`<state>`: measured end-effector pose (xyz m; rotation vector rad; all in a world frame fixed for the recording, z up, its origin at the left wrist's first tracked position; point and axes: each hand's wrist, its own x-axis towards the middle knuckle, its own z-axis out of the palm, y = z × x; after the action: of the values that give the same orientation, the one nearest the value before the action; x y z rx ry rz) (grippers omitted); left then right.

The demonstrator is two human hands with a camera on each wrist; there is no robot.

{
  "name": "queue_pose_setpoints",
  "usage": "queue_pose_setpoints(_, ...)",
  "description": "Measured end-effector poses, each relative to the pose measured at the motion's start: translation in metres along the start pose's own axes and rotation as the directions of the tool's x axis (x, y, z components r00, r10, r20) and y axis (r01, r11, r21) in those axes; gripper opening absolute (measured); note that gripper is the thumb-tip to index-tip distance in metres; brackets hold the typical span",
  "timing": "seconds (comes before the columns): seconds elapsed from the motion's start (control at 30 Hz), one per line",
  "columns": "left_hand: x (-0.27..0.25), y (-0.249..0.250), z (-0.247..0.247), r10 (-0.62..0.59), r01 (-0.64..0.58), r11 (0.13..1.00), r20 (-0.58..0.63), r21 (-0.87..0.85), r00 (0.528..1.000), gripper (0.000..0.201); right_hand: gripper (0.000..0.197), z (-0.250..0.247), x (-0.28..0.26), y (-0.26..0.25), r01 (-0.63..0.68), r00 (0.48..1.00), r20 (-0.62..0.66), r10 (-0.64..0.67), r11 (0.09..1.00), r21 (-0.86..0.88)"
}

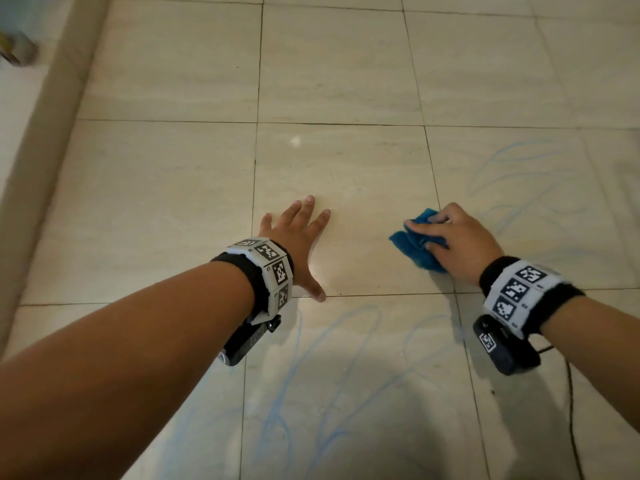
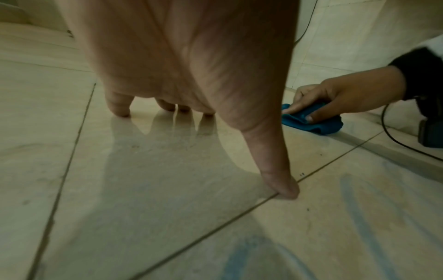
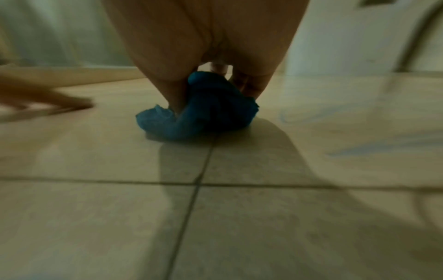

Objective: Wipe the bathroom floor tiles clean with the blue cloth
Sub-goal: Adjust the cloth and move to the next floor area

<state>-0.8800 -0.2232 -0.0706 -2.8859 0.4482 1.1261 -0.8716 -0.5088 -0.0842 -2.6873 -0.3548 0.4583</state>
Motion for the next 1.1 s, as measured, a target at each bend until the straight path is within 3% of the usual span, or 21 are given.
queue_pose_setpoints(0.07,0.0,-0.001,-0.002,0.004,-0.004,1.0,0.002,-0.001,1.0,0.139,0.046,-0.001,-0.009,0.007,-0.099,0.995,-0.033,0.098,0.995,-0.033)
queue_pose_setpoints(0.13,0.002,-0.001,-0.004,0.007,-0.007,1.0,-0.003,0.003,1.0,0.139,0.046,0.007,-0.026,-0.002,-0.095,0.995,-0.026,0.093,0.99,-0.102)
queue_pose_setpoints(0.33,-0.002,-0.007,-0.005,0.037,-0.039,0.998,-0.04,-0.056,0.999,0.122,0.045,0.026,-0.042,-0.065,0.131,0.971,0.217,-0.095,0.978,-0.16)
queue_pose_setpoints(0.4,-0.009,-0.013,-0.009,0.032,-0.038,0.993,-0.06,-0.109,0.998,0.112,0.04,0.021,-0.026,-0.08,0.094,0.976,0.205,-0.076,0.992,-0.08)
queue_pose_setpoints(0.57,-0.03,-0.027,-0.027,0.01,-0.061,0.955,-0.174,-0.289,0.985,0.094,0.022,-0.005,0.017,-0.114,0.026,0.999,0.038,-0.031,0.99,0.14)
queue_pose_setpoints(0.73,-0.051,-0.034,-0.053,0.004,-0.159,0.819,-0.271,-0.551,0.963,0.077,0.009,-0.046,0.05,-0.149,-0.018,1.0,0.0,0.019,0.957,0.289)
queue_pose_setpoints(0.9,-0.072,-0.031,-0.076,-0.004,-0.233,0.641,-0.307,-0.732,0.952,0.06,0.011,-0.074,0.053,-0.18,-0.073,0.994,0.107,0.028,0.893,0.444)
queue_pose_setpoints(1.0,-0.085,-0.026,-0.088,-0.05,-0.242,0.642,-0.354,-0.727,0.934,0.048,0.011,-0.085,0.042,-0.196,-0.152,0.973,0.228,0.023,0.808,0.569)
queue_pose_setpoints(1.1,-0.092,-0.026,-0.098,-0.094,-0.236,0.694,-0.411,-0.68,0.907,0.035,0.009,-0.091,0.031,-0.2,-0.177,0.964,0.268,0.001,0.751,0.636)
